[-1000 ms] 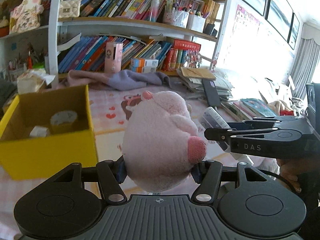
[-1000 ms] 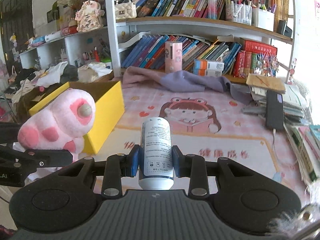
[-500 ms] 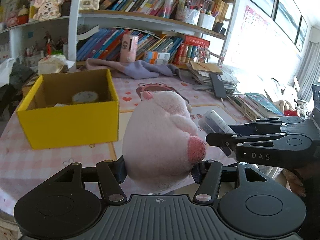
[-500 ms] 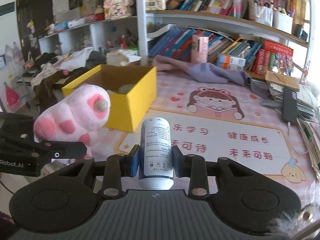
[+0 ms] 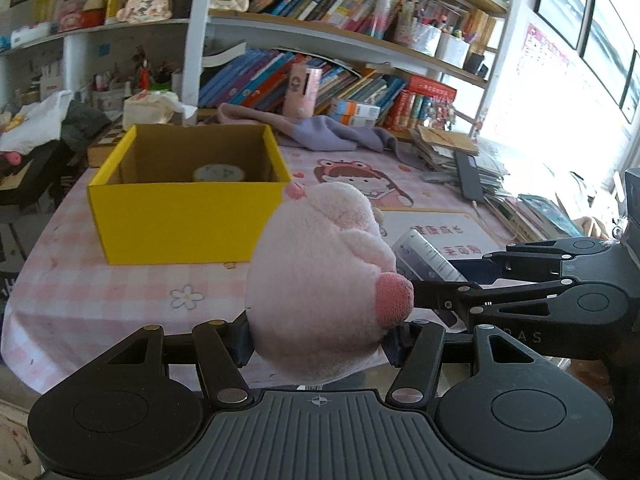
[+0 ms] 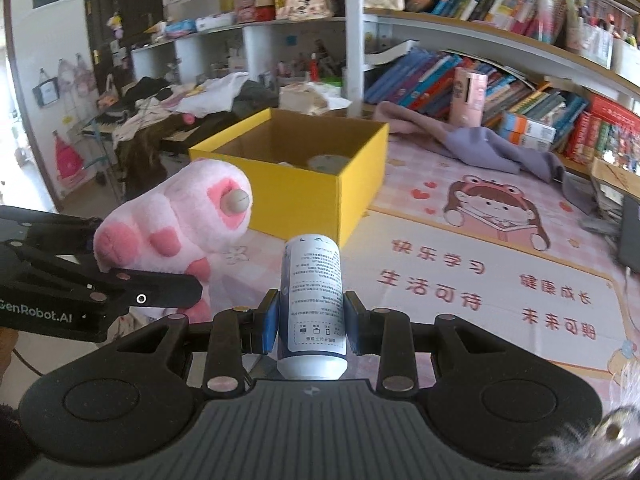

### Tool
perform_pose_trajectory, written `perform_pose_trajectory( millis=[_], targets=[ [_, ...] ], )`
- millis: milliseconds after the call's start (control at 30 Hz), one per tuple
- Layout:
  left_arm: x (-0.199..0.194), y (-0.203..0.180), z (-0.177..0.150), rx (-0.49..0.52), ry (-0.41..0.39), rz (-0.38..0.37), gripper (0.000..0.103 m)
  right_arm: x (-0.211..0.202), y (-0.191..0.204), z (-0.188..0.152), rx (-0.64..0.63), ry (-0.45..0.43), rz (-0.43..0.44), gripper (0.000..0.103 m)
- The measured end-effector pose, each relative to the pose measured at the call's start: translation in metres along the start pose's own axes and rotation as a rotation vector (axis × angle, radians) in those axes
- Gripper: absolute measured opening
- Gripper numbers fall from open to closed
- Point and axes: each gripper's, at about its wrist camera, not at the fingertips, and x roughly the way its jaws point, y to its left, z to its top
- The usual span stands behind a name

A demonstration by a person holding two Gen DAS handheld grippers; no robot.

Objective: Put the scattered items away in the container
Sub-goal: 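Lift and carry the plush pig and spray bottle with both grippers toward the yellow box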

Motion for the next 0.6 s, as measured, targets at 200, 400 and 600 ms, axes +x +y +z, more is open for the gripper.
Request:
perform_pose_trajectory(
  millis=[200, 400, 600],
  targets=[
    [-0.009, 0.012, -0.001, -0.015, -0.015, 0.033, 0.059, 0.007, 0.014, 0.008, -0.032, -0.004, 0.035, 0.031],
    [-0.012, 0.027, 0.003, -0.051, -0.029, 0.077, 0.059, 0.021, 0.022, 0.021, -0.074, -0.001, 0.083, 0.031],
    [-0.011, 0.046, 0.014, -0.071, -0.054, 0.141, 0.059, 0.038, 0.025, 0.039, -0.109, -0.019, 0.128, 0.031]
  ],
)
